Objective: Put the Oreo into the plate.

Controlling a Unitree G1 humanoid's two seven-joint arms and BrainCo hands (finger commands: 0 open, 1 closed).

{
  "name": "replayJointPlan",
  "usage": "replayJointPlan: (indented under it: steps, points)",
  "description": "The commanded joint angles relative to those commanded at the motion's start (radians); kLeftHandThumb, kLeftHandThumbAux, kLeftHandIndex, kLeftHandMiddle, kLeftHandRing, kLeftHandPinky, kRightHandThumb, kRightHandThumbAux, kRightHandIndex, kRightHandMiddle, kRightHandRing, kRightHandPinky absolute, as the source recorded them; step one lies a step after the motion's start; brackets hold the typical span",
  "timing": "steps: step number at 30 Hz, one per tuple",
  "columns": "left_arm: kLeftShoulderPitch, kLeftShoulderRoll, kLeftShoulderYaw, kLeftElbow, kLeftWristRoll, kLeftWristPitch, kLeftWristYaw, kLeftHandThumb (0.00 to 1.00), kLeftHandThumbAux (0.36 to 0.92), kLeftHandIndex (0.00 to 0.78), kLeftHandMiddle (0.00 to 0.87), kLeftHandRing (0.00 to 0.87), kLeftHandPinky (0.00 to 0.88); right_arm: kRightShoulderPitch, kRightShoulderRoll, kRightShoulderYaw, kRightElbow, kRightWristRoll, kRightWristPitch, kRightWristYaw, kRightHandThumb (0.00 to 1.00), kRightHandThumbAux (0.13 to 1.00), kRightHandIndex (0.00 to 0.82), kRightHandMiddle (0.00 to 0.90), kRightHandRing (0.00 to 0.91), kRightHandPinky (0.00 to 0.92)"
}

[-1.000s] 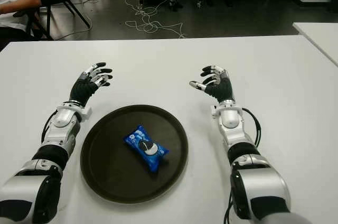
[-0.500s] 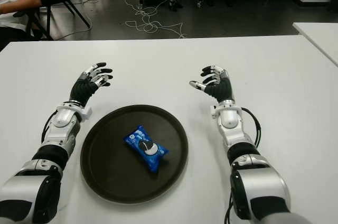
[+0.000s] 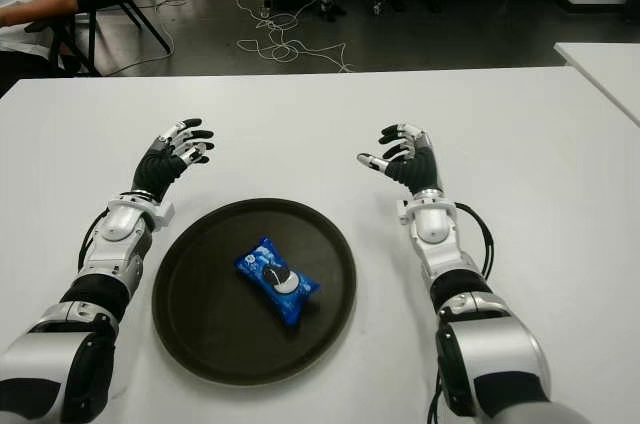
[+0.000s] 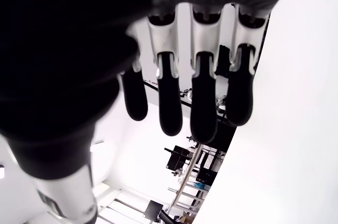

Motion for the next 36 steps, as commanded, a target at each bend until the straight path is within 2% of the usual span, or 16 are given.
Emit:
replayJointPlan:
  steps: [19,23,36]
  points:
    - [-0.002,0.004,0.009,0.007,-0.015,-0.003,-0.030,0.058,0.685,0.193,0.287,0.278,0.309,0.001,0.010,0.000,0.001,-0.010,-0.003,-0.014,0.077,0.798,0.410,0.476,0.517,0.542]
    - [-0.003,0.003,0.012,0.009,-0.017,-0.002,-0.027,0.057,0.691,0.190,0.285,0.280,0.312,0.000,0.012,-0.002,0.003,-0.006,-0.005,-0.007,0.083,0.772,0.409,0.481,0.529,0.558]
    - [-0.012,0.011,0.010,0.028,-0.008,-0.004,-0.022,0.041,0.693,0.192,0.282,0.268,0.291,-0.007,0.019,-0.011,0.018,0.002,-0.002,-0.003,0.087,0.771,0.406,0.446,0.506,0.534]
